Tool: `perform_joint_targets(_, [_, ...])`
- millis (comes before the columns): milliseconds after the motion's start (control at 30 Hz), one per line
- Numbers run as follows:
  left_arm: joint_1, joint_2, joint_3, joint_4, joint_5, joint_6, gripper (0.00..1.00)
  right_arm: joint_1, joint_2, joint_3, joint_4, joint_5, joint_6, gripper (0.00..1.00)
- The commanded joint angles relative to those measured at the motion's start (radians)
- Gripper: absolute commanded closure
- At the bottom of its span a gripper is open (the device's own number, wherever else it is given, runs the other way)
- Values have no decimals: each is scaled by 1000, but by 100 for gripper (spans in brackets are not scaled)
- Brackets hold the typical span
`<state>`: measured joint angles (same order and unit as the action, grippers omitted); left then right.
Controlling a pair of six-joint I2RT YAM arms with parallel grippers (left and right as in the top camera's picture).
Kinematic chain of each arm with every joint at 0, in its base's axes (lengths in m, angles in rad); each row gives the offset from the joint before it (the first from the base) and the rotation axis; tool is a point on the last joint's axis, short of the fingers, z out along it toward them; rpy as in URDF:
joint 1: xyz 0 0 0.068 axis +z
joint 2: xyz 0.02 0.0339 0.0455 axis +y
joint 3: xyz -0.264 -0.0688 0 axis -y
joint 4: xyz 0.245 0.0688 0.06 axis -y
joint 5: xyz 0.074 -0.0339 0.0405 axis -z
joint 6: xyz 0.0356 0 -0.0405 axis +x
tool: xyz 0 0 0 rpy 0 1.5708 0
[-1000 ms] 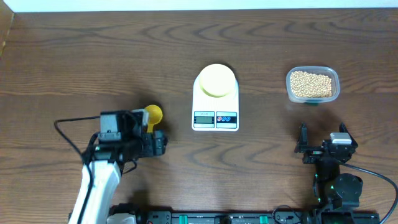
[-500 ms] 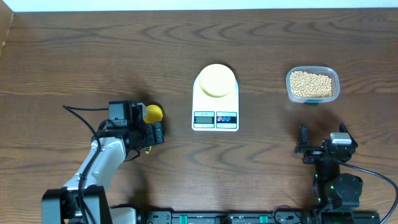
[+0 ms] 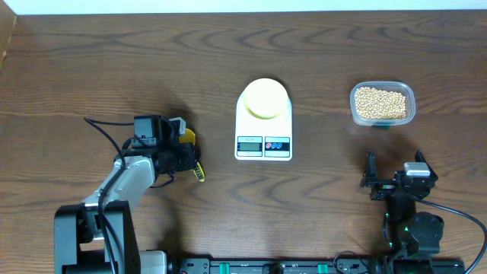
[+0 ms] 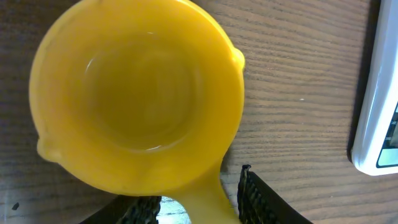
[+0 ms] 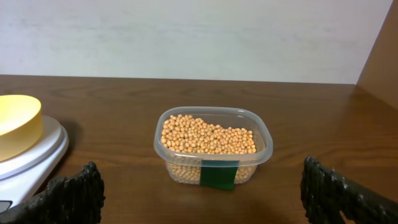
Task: Scoop item into bowl and weigh 50g on scale
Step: 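Grasp the yellow scoop handle with the left gripper and lift it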
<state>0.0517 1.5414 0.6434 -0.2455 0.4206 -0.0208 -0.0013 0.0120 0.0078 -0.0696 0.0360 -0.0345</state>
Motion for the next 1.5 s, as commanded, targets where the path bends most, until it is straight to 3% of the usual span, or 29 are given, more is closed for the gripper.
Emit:
perform_joint_targets(0, [-2,57,-49,-36,-9,1,66,9,-5,-2,-2,-2,-7,1])
perform_joint_targets(200, [-2,54,-45,-36,8,-7,79,9,-5,-2,-3,-2,-7,1])
perform_joint_targets(400, [-2,-5,-42,-37,151,-7,79,9,-5,-2,-3,-2,-8,1])
perform_joint_targets(633, [-2,-107,-42,-51,156,-6,79,9,-5,-2,-2,-2,-7,1])
perform_joint_targets(1067, [-2,-111,-42,-113,156,-6,79,9,-5,-2,-2,-2,-7,1])
perform_joint_targets(1100, [-2,-111,-42,-116,156,-6,79,9,-5,-2,-3,-2,-7,1])
perform_joint_targets(1133, [-2,-111,-42,-123,156,-6,69,9,-5,-2,-3,-2,-7,1])
perform_joint_targets(1167, [-2,-111,-42,-136,156,-6,67,9,-5,-2,-3,-2,-7,1])
perform_joint_targets(1367, [-2,-111,-42,-161,156,-6,70,9,-5,-2,-2,-2,-7,1])
perform_joint_targets(1400, [-2,-111,-42,-161,156,-6,49,9,-5,-2,-2,-2,-7,1])
perform_joint_targets(1467, [-2,-111,-47,-161,155,-6,44,9,-5,-2,-2,-2,-7,1])
